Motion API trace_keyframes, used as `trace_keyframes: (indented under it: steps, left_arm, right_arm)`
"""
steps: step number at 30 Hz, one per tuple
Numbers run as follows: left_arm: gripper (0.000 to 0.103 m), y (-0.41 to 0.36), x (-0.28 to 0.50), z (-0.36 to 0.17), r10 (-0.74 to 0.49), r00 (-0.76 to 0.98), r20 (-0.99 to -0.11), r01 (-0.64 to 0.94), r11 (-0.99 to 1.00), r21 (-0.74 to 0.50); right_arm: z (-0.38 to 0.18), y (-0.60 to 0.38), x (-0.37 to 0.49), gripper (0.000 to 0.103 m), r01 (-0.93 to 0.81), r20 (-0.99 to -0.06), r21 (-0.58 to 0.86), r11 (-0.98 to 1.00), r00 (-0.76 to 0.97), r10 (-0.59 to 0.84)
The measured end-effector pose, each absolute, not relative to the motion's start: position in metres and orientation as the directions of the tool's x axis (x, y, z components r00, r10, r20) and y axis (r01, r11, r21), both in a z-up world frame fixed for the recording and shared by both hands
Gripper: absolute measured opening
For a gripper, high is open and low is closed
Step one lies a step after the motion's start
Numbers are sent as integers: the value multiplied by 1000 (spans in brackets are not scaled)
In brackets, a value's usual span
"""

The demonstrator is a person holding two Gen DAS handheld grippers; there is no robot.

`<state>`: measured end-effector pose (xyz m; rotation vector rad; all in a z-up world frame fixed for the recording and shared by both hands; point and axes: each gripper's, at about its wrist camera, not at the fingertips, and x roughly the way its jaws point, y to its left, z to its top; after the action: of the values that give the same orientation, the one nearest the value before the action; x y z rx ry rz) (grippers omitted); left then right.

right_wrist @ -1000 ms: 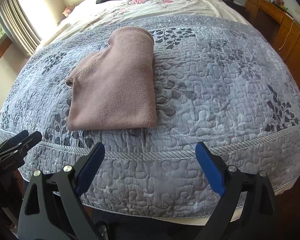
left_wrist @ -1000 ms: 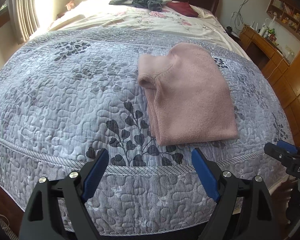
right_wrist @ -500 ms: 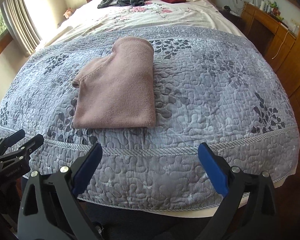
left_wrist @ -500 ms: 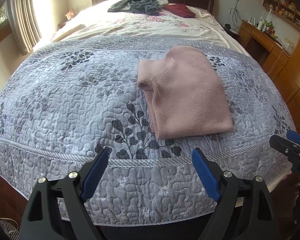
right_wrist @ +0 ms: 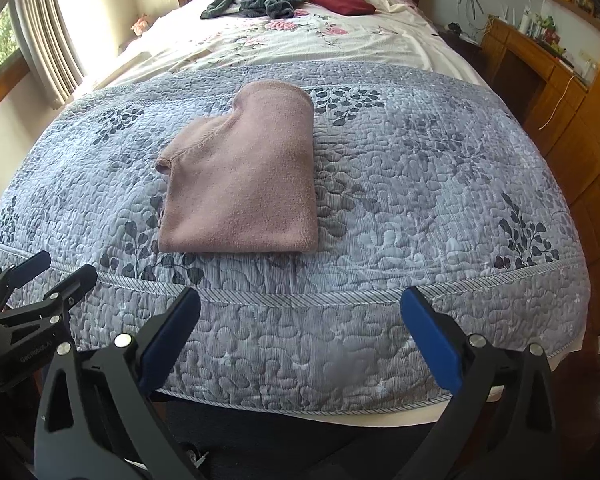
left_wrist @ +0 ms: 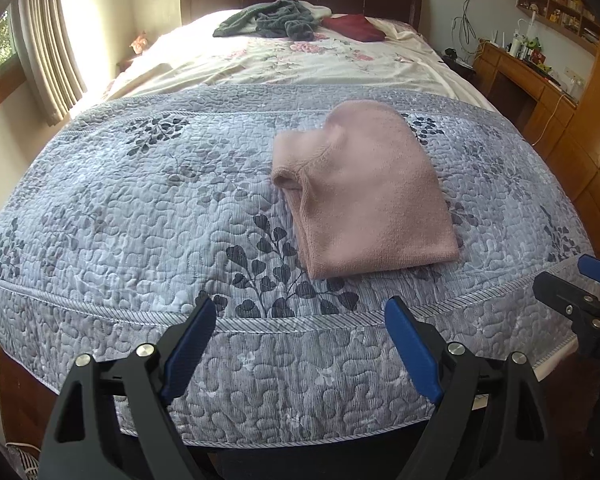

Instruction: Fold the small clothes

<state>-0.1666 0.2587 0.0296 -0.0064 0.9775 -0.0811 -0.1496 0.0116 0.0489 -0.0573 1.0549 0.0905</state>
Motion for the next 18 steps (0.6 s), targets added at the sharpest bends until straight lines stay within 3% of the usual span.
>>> trace_keyframes:
  steps: [18]
  left_arm:
    - [87,258,-167,26,-66,552,-832,64,997,-37]
  right_arm:
    - [41,12,-147,100,-85,-875,-26,996,484,19]
